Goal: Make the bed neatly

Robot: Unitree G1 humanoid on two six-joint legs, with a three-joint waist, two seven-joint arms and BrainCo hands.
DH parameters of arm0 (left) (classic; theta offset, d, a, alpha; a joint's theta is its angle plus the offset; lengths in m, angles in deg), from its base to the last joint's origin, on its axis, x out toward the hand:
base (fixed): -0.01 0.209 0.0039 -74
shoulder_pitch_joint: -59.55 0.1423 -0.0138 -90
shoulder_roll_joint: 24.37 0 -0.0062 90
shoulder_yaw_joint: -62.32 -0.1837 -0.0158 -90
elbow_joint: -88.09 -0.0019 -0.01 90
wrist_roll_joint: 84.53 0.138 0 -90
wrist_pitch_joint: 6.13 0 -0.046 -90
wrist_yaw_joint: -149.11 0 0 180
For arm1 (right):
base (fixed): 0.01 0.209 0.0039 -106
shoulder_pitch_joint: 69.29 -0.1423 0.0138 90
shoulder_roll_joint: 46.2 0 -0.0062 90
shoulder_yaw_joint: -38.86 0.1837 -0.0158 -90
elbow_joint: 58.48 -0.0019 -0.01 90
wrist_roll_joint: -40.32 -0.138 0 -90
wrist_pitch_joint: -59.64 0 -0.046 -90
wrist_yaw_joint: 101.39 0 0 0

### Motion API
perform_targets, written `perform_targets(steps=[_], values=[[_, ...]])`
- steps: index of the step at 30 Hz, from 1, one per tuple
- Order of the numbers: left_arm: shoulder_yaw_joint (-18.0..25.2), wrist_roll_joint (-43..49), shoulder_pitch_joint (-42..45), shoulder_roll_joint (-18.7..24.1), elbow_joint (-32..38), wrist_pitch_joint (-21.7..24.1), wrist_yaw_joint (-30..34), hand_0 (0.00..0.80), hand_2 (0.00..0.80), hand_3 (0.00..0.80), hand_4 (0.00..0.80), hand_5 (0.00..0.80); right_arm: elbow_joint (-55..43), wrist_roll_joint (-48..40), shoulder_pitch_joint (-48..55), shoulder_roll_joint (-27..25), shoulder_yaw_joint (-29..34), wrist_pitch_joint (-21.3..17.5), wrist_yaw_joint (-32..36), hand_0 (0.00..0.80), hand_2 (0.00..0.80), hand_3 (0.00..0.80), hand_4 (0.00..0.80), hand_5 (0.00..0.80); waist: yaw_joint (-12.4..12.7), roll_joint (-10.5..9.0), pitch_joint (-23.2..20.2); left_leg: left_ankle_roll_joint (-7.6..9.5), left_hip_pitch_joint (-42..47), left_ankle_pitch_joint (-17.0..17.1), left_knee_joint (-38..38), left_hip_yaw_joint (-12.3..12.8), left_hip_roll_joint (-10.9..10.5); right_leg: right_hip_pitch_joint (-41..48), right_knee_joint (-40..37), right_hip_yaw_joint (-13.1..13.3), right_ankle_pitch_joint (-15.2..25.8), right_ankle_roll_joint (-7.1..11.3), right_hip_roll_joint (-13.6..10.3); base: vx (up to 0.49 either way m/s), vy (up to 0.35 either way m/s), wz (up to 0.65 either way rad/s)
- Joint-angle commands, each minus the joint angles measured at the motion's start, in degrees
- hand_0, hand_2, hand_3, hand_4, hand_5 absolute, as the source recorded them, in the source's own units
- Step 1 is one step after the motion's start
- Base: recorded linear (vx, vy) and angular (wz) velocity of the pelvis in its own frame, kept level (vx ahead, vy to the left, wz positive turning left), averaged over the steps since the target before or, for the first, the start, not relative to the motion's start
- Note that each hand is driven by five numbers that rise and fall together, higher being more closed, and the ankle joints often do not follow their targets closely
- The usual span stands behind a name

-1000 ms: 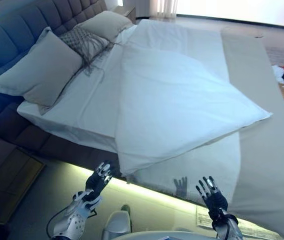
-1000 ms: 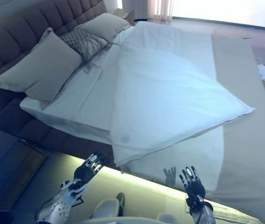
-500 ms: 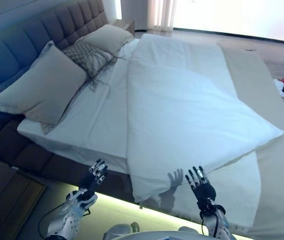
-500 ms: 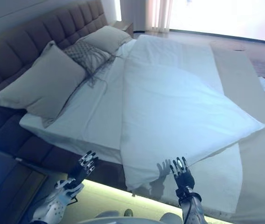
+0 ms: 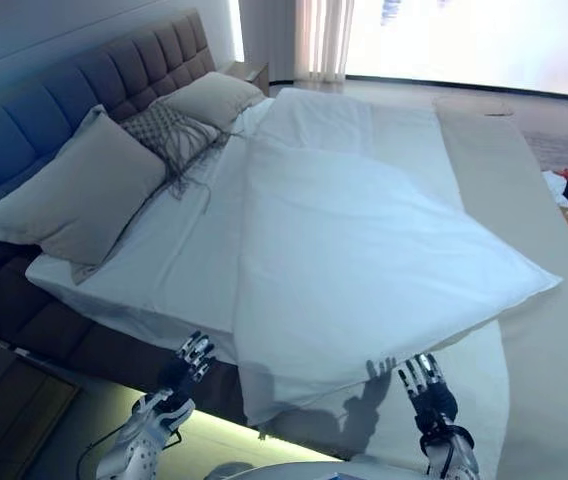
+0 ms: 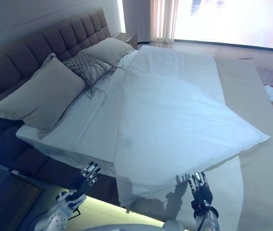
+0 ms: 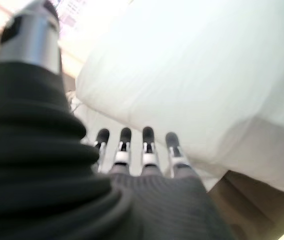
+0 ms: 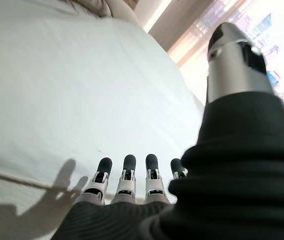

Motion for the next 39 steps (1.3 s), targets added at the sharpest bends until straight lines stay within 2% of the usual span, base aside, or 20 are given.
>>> perform_targets(steps=[1,3,5,7,10,11,14,16,19,22,23,25,27,28,30,32,35,36,38,39], values=[[3.0,0.9,-3.7,2.2,2.7,1.3,1.7,0.0,0.0,0.0,0.0,0.0,0.4,-2.4,-4.1,-0.8,1.6,-1.9,-1.0,0.0,0.0,0.0,0.0,0.0,-0.1,-1.98,1.1,2.95,-0.5,-1.8,3.2,1.0,-3.3,-1.3,-3.4,0.8,14.9,5.46,-5.7,0.128,-0.255,0.05],[3.5,0.9,-4.3,2.6,2.5,0.8,2.0,0.0,0.0,0.0,0.0,0.0,1.4,-2.5,-4.8,-1.1,2.1,-1.1,-1.2,0.0,0.0,0.0,0.0,0.0,0.0,-2.06,1.2,2.69,-0.6,-2.3,4.7,1.4,-2.0,-1.0,-1.7,0.7,13.2,5.5,-5.3,0.11,-0.253,0.05],[3.4,0.3,-4.5,2.7,2.4,0.8,1.4,0.0,0.0,0.0,0.0,0.0,2.7,-3.5,-5.1,-1.6,2.4,-0.5,-1.6,0.0,0.0,0.0,0.0,0.0,0.3,-1.99,0.9,1.82,-1.0,-2.2,6.1,1.7,-0.2,0.5,-2.2,-0.7,9.0,4.74,-3.7,0.083,-0.266,0.09],[3.0,-0.5,-4.6,2.5,1.4,1.6,0.6,0.0,0.0,0.0,0.0,0.0,3.9,-4.7,-5.5,-1.8,2.6,0.1,-2.7,0.0,0.0,0.0,0.0,0.0,0.2,-2.09,0.8,0.98,-1.7,-1.4,8.3,1.5,1.1,1.0,-2.7,-0.7,7.5,4.1,-2.1,0.05,-0.253,0.17],[3.6,-1.4,-4.3,1.5,-0.1,2.0,0.8,0.0,0.0,0.0,0.0,0.0,6.8,-5.6,-7.3,-2.5,2.1,1.9,-5.2,0.0,0.0,0.0,0.0,0.0,0.6,-1.78,1.4,-1.54,-3.5,4.0,15.3,1.8,5.5,2.8,-2.6,-1.8,4.6,1.38,0.7,0.011,-0.24,0.05],[3.4,-1.2,-4.1,0.9,-0.4,2.3,0.8,0.0,0.0,0.0,0.0,0.0,9.2,-6.1,-8.7,-2.9,2.0,2.5,-5.5,0.0,0.0,0.0,0.0,0.0,1.3,-1.73,2.0,-2.05,-5.5,6.8,20.4,1.3,6.1,3.8,-2.6,-2.3,3.8,-0.13,1.7,0.0,-0.255,0.02],[3.5,-2.1,-3.6,-0.5,-0.8,1.5,1.3,0.0,0.0,0.0,0.0,0.0,14.0,-10.8,-11.4,-3.6,2.8,4.0,-3.9,0.0,0.0,0.0,0.0,0.0,2.5,-0.9,3.5,-2.13,-9.2,10.0,27.7,0.5,6.5,5.4,-1.2,-2.4,1.9,-2.84,3.4,0.062,-0.11,-0.09],[3.1,-2.2,-4.0,-1.3,-1.1,1.0,1.8,0.0,0.0,0.0,0.0,0.0,15.5,-15.6,-12.2,-3.5,4.2,5.2,-2.0,0.0,0.0,0.0,0.0,0.0,2.8,0.26,4.0,-3.4,-9.1,12.3,24.5,0.9,8.2,7.0,-0.9,-3.0,1.0,-2.95,3.8,0.153,0.109,-0.34],[1.5,-1.7,-5.5,-2.0,-1.6,0.0,1.9,0.0,0.0,0.0,0.0,0.0,17.0,-26.9,-13.1,-3.2,8.3,7.0,-0.9,0.0,0.0,0.0,0.0,0.0,3.3,3.53,3.7,-5.6,-8.1,16.4,7.0,2.5,11.3,9.7,-0.3,-5.2,-1.2,-1.23,2.7,0.269,0.298,0.31],[0.0,0.6,-7.5,-1.9,-2.7,-0.5,2.6,0.0,0.0,0.0,0.0,0.0,19.3,-30.8,-13.2,-4.4,11.8,6.1,0.7,0.0,0.0,0.0,0.0,0.0,4.6,4.27,3.5,-6.97,-10.6,19.5,-0.1,2.9,10.6,13.9,-0.5,-5.7,-3.2,0.33,0.8,0.303,0.279,0.53],[-0.1,1.4,-8.0,-1.5,-2.9,-0.9,3.1,0.0,0.0,0.0,0.0,0.0,20.2,-31.3,-13.4,-4.9,13.0,5.6,1.0,0.0,0.0,0.0,0.0,0.0,5.1,4.19,3.4,-6.77,-11.6,18.9,0.3,2.3,9.7,15.3,-0.4,-5.3,-3.9,0.95,-0.1,0.258,0.169,0.39],[0.1,2.4,-8.5,-0.5,-3.0,-1.7,3.5,0.0,0.0,0.0,0.0,0.0,22.1,-31.0,-14.2,-5.7,14.2,4.5,0.6,0.0,0.0,0.0,0.0,0.0,5.6,3.52,3.0,-5.22,-12.9,13.7,2.9,1.9,7.2,16.2,0.5,-5.0,-4.6,2.1,-2.3,0.242,0.172,0.12],[1.0,2.4,-7.6,0.8,-3.1,-2.2,3.7,0.0,0.0,0.0,0.0,0.0,22.4,-27.4,-14.1,-5.2,17.0,5.3,-1.5,0.0,0.0,0.0,0.0,0.0,5.8,3.43,2.3,-2.72,-13.6,10.0,6.6,1.4,3.2,14.7,8.1,-4.4,-3.6,3.48,-5.5,0.302,0.247,-0.15],[1.7,3.0,-6.9,1.3,-2.7,-2.8,3.8,0.0,0.0,0.0,0.0,0.0,22.6,-25.2,-13.4,-5.1,18.4,5.8,-1.6,0.0,0.0,0.0,0.0,0.0,5.6,3.25,2.5,-1.33,-13.1,8.0,8.4,1.7,1.5,12.0,14.5,-3.9,-2.1,3.4,-7.5,0.281,0.235,-0.22],[1.9,3.3,-6.1,2.6,-2.9,-2.5,4.0,0.0,0.0,0.0,0.0,0.0,22.6,-23.6,-12.5,-4.5,19.3,5.8,-0.6,0.0,0.0,0.0,0.0,0.0,4.8,3.74,2.7,0.21,-10.9,6.6,8.8,2.1,0.7,6.6,18.1,-3.7,0.5,2.08,-8.3,0.238,0.085,-0.07],[1.6,2.8,-6.9,3.8,-2.5,-2.1,3.8,0.0,0.0,0.0,0.0,0.0,21.6,-24.0,-12.6,-4.6,19.1,5.7,-1.5,0.0,0.0,0.0,0.0,0.0,4.5,3.49,3.8,-0.31,-10.2,5.9,9.3,2.3,0.9,4.4,13.6,-4.0,0.5,1.36,-8.6,0.02,-0.201,-0.14],[-1.4,-1.3,-12.8,5.1,-3.1,1.8,2.1,0.0,0.0,0.0,0.0,0.0,26.0,-26.2,-18.0,-8.4,20.9,8.0,1.9,0.0,0.0,0.0,0.0,0.0,2.9,2.25,7.5,-1.66,-13.9,3.0,12.0,1.7,0.9,-2.8,0.3,-0.3,10.8,4.72,-11.3,-0.323,-0.404,-0.24],[-2.4,-3.7,-16.0,5.8,-3.6,4.1,1.0,0.0,0.0,0.0,0.0,0.0,28.5,-27.6,-22.0,-11.0,20.9,9.0,2.2,0.0,0.0,0.0,0.0,0.0,1.7,2.37,10.1,-2.06,-15.7,2.4,12.3,1.1,2.3,-6.2,-2.0,1.5,13.5,5.36,-11.9,-0.345,-0.255,-0.03],[-2.4,-3.7,-16.0,5.8,-3.6,4.1,1.0,0.0,0.0,0.0,0.0,0.0,28.5,-27.6,-22.0,-11.0,20.9,9.0,2.2,0.0,0.0,0.0,0.0,0.0,1.7,2.37,10.1,-2.06,-15.7,2.4,12.3,1.1,2.3,-6.2,-2.0,1.5,13.5,5.36,-11.9,-0.233,-0.186,0.03],[-2.7,-5.8,-20.2,6.5,-3.8,4.5,-0.1,0.0,0.0,0.0,0.0,0.0,32.1,-30.4,-26.5,-13.5,20.2,9.1,3.1,0.0,0.0,0.0,0.0,0.0,2.3,2.89,12.2,-2.83,-19.2,2.7,13.6,1.1,5.5,-8.6,-1.5,0.8,12.2,5.91,-11.4,-0.278,-0.439,0.02]])
